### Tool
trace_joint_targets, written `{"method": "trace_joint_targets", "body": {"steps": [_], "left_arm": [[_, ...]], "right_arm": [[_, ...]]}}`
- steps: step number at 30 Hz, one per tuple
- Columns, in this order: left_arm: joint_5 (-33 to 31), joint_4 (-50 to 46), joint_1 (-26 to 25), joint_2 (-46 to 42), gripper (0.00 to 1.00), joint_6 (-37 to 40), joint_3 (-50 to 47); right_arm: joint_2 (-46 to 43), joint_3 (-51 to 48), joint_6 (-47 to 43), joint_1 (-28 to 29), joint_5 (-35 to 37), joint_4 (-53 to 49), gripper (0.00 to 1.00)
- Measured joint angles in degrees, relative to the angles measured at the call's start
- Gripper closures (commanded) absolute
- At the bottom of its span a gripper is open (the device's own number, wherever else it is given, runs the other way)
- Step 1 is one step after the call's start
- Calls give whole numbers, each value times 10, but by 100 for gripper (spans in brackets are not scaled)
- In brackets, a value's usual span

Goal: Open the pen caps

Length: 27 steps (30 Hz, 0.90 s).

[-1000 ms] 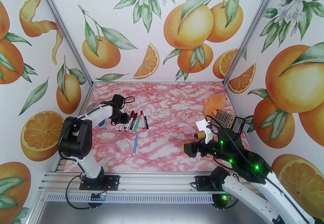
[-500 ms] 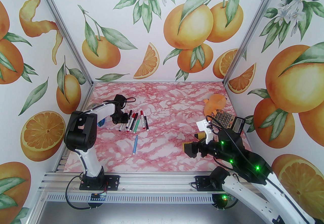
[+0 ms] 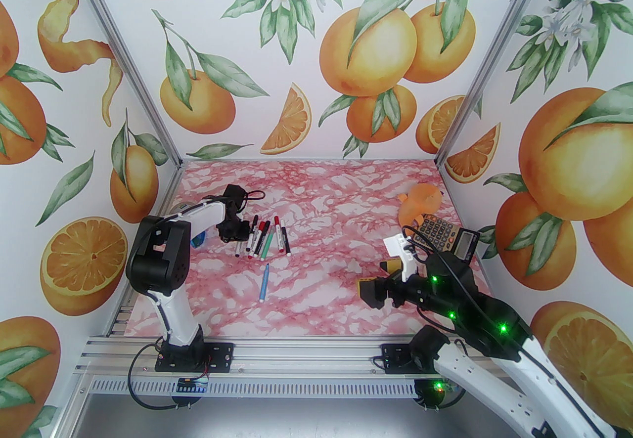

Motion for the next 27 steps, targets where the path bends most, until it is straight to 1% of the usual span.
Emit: {"method": "trace_joint_targets", "body": {"steps": [4, 9, 11, 13, 18, 23, 27], "left_arm": [[1, -2, 0, -1, 86, 0, 0], [59, -23, -3, -46, 86, 2, 21], [87, -25, -9, -66, 86, 6, 52], [116, -24, -19, -78, 86, 12, 83], [199, -6, -55, -81, 87, 17, 148], [244, 30, -107, -81, 87, 15, 168], [289, 58, -155, -81, 87, 26, 176]], "right_arm": [[-7, 0, 0, 0, 0, 0, 1], [7, 0, 24, 0, 28, 9, 3], [28, 0, 45, 0, 45, 25, 4], [52, 3, 72, 0, 64, 45, 8], [96, 4, 154, 0, 103, 126, 16], [133, 4, 219, 0, 129, 202, 18], [168, 4, 252, 0, 155, 246, 21]]}}
